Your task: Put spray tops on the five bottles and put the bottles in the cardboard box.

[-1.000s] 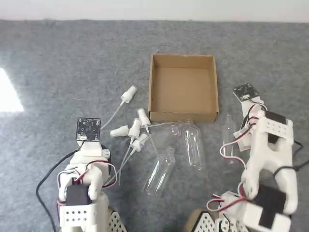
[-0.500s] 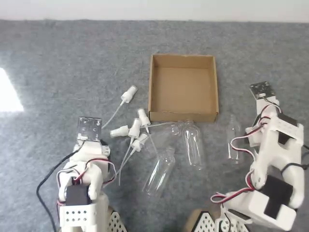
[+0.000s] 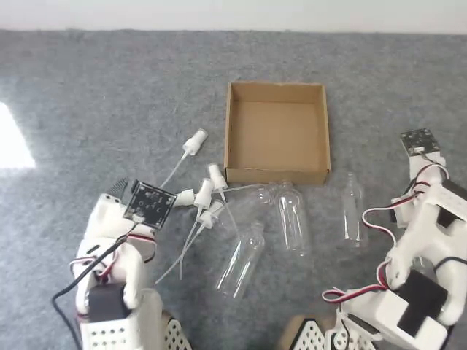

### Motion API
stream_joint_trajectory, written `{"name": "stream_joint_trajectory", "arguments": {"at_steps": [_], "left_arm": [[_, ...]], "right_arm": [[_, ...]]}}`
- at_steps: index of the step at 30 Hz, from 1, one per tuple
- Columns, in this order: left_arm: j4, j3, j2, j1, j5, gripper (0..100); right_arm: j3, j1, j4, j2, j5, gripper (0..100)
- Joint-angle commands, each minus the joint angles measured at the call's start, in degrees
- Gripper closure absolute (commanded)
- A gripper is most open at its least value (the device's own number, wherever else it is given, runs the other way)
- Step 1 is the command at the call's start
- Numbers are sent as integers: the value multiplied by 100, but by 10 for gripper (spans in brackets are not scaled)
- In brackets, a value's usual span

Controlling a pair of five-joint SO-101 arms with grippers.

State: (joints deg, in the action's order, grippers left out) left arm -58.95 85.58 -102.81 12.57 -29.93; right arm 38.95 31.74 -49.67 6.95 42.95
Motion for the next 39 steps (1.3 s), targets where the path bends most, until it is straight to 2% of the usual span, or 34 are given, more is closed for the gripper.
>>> {"name": "stream_joint_trajectory", "arguments": {"at_steps": [1, 8, 15, 19, 24, 29, 39], "left_arm": [[-79, -1068, 668, -9, -53, 914], [-264, -3424, 4255, -246, -35, 910], [-949, -6695, 8615, -985, 651, 902], [-1099, -8593, 10778, -1152, 1046, 855], [-1327, -10589, 13090, -1196, 1363, 855], [-1829, -12295, 14743, -1213, 1433, 855], [-3200, -14879, 16668, -1152, 1415, 856]], "right_arm": [[-229, 57, 66, 391, 114, 989], [-193, 40, 66, 391, 88, 989], [9, 40, 110, 391, 132, 988], [70, -154, 66, 391, 132, 988], [264, -435, 92, 391, 132, 988], [290, -435, 84, 400, 132, 988], [299, -426, 75, 391, 132, 988]]}}
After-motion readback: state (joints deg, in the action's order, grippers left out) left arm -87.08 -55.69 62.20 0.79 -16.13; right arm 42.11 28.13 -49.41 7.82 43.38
